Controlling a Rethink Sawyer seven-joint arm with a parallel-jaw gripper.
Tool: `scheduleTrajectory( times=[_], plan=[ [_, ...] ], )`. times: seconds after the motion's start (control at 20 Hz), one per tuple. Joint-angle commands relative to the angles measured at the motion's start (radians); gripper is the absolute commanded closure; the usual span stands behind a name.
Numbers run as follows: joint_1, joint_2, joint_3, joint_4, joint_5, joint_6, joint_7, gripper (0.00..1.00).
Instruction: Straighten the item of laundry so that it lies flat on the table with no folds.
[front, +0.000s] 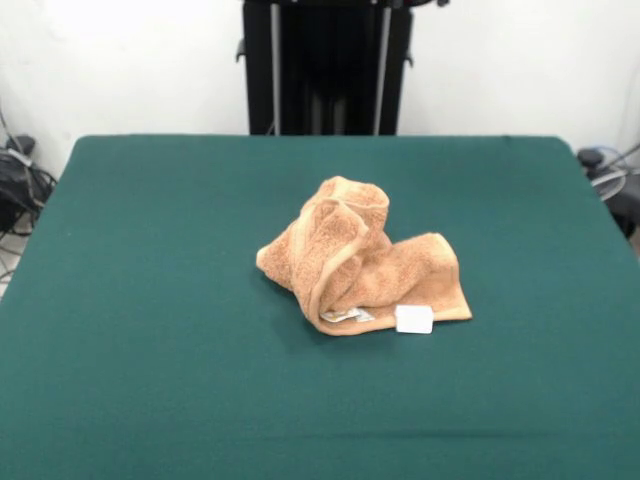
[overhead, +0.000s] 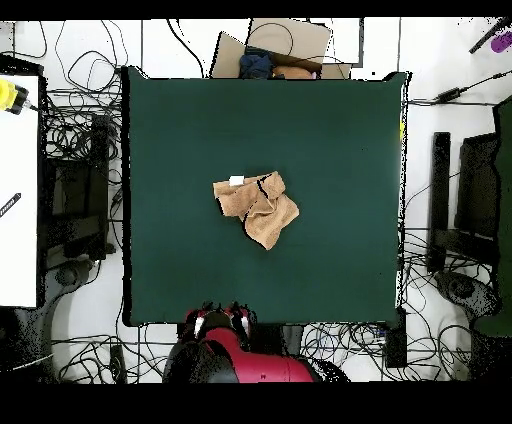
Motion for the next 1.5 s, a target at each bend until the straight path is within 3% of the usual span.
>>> scheduleTrajectory(
  times=[0.05, 0.3, 0.5, 0.7, 0.95, 1.35, 1.5],
  plan=[
    [0.069, 0.047, 0.012, -0.002, -0.122, 0.013, 0.067, 0.0],
    [0.069, 0.117, -0.022, -0.022, -0.164, 0.024, 0.093, 0.0],
    [0.046, 0.241, -0.044, -0.071, -0.249, -0.026, 0.069, 0.0],
    [0.035, 0.491, -0.126, -0.197, -0.357, -0.14, 0.061, 0.0],
    [0.067, 0.661, -0.178, -0.353, -0.435, -0.186, 0.082, 0.0],
    [0.122, 0.836, -0.208, -0.485, -0.426, -0.228, 0.123, 0.0],
    [0.137, 0.853, -0.202, -0.532, -0.412, -0.208, 0.113, 0.0]
  ],
)
